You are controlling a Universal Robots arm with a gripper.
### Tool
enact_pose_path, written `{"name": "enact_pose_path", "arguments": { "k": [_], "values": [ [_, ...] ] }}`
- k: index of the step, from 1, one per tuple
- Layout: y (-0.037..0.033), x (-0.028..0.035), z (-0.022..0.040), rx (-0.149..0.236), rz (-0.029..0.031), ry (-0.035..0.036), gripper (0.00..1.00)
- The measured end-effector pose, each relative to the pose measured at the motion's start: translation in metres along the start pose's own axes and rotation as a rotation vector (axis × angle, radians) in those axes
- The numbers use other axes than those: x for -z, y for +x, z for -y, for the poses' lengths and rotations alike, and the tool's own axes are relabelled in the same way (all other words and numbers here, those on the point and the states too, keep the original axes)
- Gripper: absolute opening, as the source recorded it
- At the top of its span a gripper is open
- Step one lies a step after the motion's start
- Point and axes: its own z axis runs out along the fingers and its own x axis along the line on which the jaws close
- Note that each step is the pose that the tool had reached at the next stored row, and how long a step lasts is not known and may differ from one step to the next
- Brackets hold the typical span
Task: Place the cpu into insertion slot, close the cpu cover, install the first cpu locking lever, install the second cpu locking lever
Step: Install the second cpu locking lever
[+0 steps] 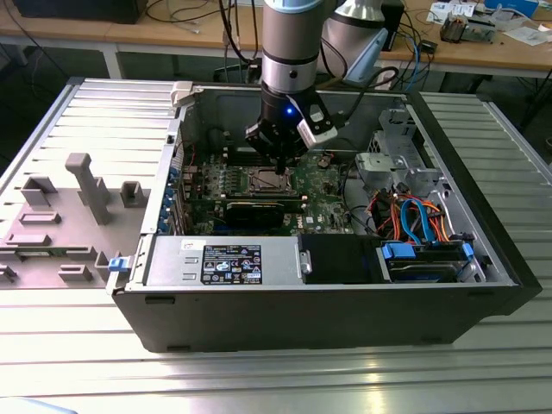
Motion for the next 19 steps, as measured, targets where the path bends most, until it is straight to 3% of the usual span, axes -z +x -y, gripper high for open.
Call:
{"name": "enact_pose_path", "arguments": {
  "k": [1, 2, 3, 6, 11, 13, 19],
  "values": [
    [0.0, -0.0005, 0.0, 0.0, -0.0034, -0.0001, 0.11],
    [0.0001, -0.0008, -0.0001, -0.001, -0.0168, -0.0007, 0.11],
    [0.0001, -0.0008, 0.0001, -0.002, -0.0256, -0.0016, 0.11],
    [0.0014, -0.0013, 0.0048, -0.002, -0.0261, -0.009, 0.11],
    [0.007, -0.0023, 0.0145, -0.002, -0.0251, -0.0371, 0.11],
    [0.0085, -0.0023, 0.018, -0.002, -0.025, -0.0408, 0.11],
    [0.0123, -0.0021, 0.0259, -0.002, -0.0257, -0.0431, 0.11]
  ]
}}
